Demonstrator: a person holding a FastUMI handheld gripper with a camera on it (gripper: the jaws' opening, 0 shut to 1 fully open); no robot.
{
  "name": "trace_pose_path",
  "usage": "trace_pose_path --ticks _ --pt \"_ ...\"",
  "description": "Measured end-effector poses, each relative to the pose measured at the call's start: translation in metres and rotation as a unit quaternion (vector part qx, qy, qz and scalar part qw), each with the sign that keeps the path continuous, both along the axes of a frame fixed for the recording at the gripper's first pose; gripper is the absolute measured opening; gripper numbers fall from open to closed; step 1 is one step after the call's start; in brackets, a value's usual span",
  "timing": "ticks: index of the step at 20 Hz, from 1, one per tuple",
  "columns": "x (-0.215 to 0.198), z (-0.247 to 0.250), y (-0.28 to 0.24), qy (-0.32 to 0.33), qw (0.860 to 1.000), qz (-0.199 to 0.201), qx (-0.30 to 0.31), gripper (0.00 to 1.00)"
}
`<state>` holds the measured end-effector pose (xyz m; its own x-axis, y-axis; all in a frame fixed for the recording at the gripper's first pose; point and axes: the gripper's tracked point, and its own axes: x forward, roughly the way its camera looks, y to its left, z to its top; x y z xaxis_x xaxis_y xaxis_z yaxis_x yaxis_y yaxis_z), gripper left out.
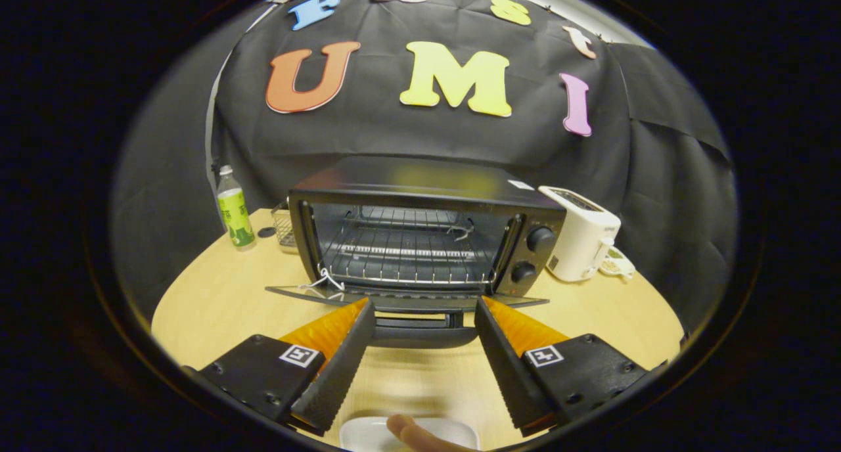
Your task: Open the toaster oven, put the food inside, and close the toaster oven door.
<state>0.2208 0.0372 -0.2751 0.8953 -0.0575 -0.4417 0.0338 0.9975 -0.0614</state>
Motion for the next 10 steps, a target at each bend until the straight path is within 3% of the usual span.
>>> trace_pose_path --ticks 6,10 --pt "-0.023 -0.064 0.002 0.098 0.995 0.005 0.033 0.99" --pt "-0.025 -0.065 0.004 0.105 0.993 0.020 0.043 0.99"
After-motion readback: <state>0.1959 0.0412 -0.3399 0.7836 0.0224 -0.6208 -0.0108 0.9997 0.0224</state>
